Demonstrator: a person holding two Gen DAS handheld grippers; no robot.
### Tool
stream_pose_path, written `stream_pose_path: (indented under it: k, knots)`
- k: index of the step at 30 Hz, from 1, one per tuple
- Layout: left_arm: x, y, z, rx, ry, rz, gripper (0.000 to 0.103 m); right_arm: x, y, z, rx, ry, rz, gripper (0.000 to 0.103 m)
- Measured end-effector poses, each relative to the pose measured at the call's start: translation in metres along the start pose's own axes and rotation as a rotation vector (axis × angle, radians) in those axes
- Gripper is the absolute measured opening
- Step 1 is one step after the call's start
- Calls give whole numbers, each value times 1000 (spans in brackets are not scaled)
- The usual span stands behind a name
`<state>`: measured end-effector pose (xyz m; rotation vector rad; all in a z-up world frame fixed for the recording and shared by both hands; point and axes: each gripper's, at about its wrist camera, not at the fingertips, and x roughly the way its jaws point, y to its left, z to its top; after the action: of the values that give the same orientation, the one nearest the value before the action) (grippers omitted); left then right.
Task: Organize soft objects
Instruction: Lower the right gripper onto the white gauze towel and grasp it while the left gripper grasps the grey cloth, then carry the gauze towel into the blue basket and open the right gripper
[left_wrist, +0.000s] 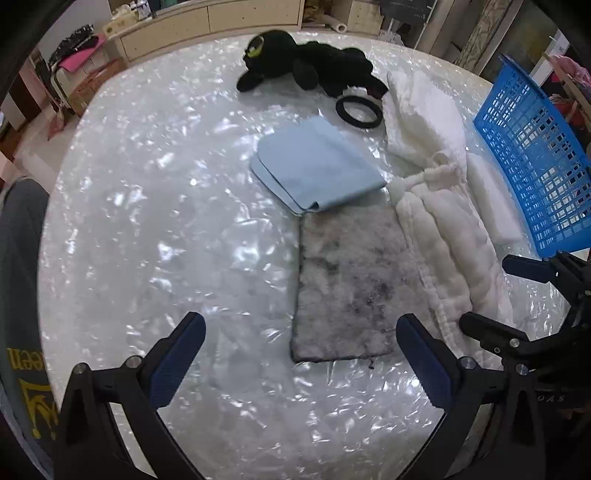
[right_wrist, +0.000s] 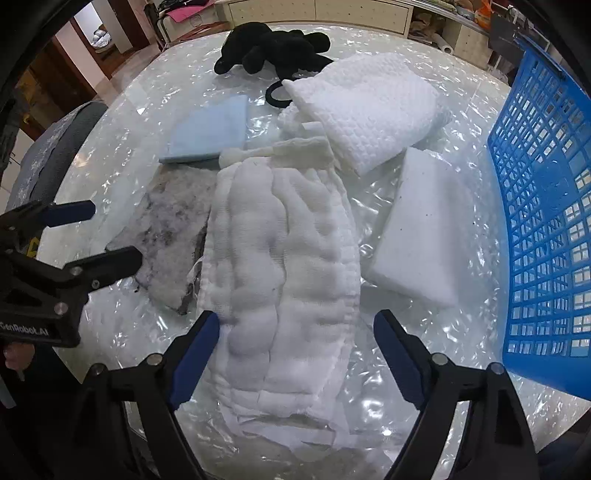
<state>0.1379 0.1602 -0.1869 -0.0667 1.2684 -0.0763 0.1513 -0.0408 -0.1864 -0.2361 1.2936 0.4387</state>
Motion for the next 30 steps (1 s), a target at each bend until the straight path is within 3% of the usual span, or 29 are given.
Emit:
stream_pose_path:
  k: [8,10,18,22,30]
  knots:
    - [14,-8,3,13,22,42,93,7,9,4,-26,-18,-10,72]
    - [14,-10,4,14,15,40,84,10,15,5,-29,-21,-11,68]
    - [8,-28,8,84,-34,0,34,12,30,4,-50,-15,34,27]
    - [5,-37,7,95,-43,-57,15,11,36,2,-45,-5,38,24]
    - [-4,-25,-2,57,-53,-127,11,-25,28,-4,-23,-44,18,24]
